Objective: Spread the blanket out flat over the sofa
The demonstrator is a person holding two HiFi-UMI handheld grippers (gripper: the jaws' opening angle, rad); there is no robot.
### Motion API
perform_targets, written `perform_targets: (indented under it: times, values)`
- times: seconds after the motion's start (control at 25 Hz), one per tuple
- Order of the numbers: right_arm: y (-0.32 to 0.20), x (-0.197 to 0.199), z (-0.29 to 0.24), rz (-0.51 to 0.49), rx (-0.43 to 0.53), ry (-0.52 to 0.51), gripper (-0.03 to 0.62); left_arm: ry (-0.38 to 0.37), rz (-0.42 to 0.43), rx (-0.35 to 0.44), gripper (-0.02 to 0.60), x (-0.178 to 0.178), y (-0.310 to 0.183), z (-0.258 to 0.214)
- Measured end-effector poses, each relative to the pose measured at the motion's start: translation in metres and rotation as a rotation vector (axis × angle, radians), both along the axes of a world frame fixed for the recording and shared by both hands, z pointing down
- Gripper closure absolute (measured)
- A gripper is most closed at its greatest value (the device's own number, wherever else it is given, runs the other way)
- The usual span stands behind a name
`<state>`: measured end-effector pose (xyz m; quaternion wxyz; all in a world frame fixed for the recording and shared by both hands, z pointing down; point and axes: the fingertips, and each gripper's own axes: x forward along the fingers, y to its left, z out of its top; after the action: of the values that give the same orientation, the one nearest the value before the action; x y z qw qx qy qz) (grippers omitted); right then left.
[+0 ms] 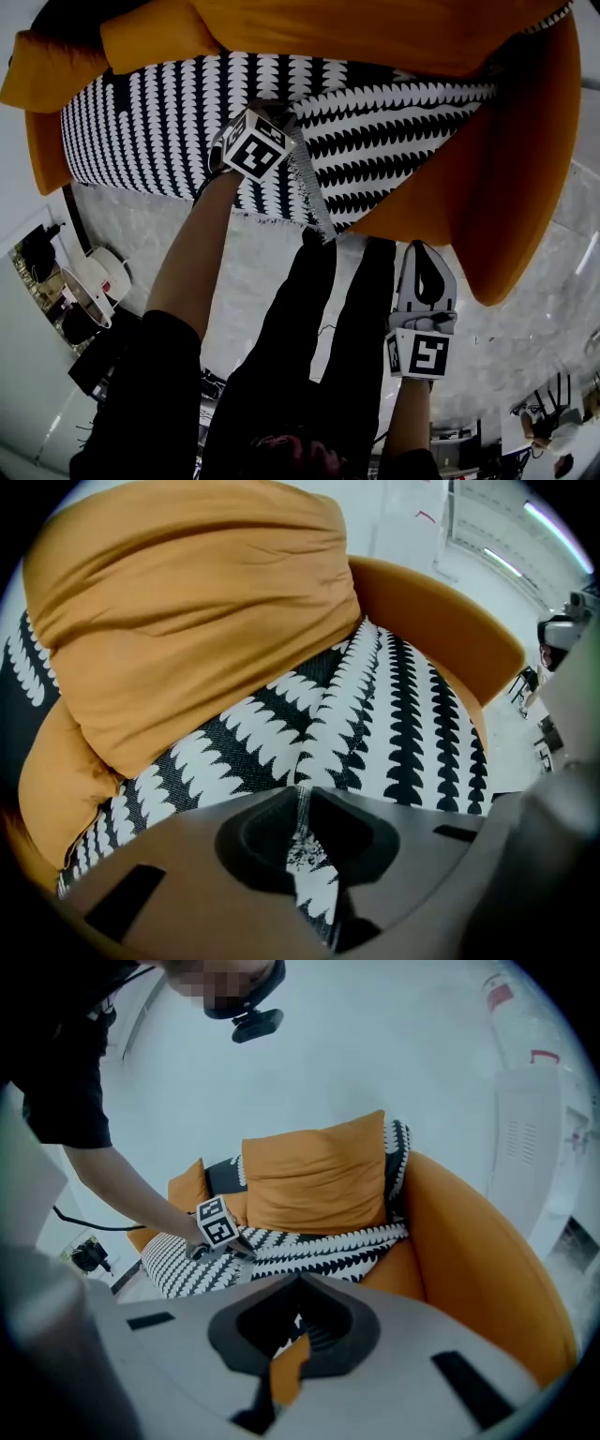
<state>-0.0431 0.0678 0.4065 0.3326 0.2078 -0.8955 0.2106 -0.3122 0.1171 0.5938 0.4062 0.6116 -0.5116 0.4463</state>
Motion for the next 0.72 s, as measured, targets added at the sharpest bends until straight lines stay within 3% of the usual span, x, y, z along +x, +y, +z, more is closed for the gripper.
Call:
perform_targets:
  times: [0.12,0.2,0.32,0.52,0.6,0.72]
  values:
    - [0.004,0.03,-0.026,0.033,0.013,-0.012,0.574,0.007,-0.006,0.029,0.552,0.031,-0.004,-0.032]
    - [-0.006,0.038,-0.042,0.037,0.029,-0.04,0.574,0.018,-0.064,0.063,0.554,0.038,-0.015,-0.054]
    - [-0.019,0.015,-0.058,0.015,0.054,-0.06,0.574,0.03,-0.121,0.112,0.555,0.02,-0.026,-0.075]
    - [0.015,-0.056,-0.068,-0.006,0.075,-0.066,0.574,0.026,-0.141,0.156,0.555,-0.044,0.011,-0.093]
    - [0.018,-0.061,-0.067,0.007,0.083,-0.069,0.574,0.025,-0.132,0.17,0.555,-0.048,0.009,-0.096]
    - [0.007,-0.044,-0.063,0.032,0.078,-0.068,0.574,0.036,-0.116,0.17,0.555,-0.028,-0.003,-0.095]
